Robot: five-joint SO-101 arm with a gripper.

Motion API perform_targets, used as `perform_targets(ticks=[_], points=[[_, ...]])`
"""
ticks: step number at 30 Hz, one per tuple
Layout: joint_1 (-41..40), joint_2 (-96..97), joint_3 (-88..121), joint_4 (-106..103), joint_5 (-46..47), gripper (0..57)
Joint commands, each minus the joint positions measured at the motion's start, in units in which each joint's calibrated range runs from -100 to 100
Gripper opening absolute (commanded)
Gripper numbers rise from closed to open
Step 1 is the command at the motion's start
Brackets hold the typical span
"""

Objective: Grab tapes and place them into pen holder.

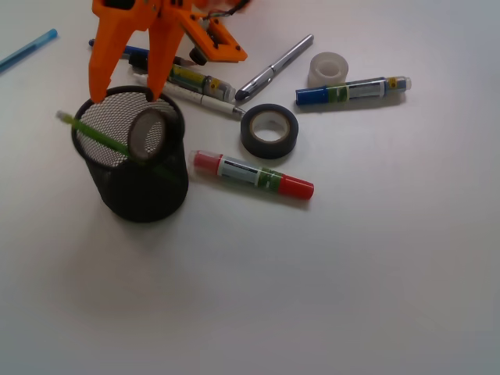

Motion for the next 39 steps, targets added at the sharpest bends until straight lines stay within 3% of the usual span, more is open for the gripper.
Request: perform_targets(ticks=[1, 9, 18, 31, 39], points=[[0.0, -0.4, -3.2, 0.2, 0.2, 29.8], [-4.6, -3.3, -6.1, 1.1, 2.9, 30.0], [-15.3, -6.8, -8.2, 18.5, 4.4, 29.9], [-24.7, -6.9, 8.3, 18.9, -12.4, 29.9], [-24.6, -6.3, 20.1, 9.1, -13.7, 29.9]])
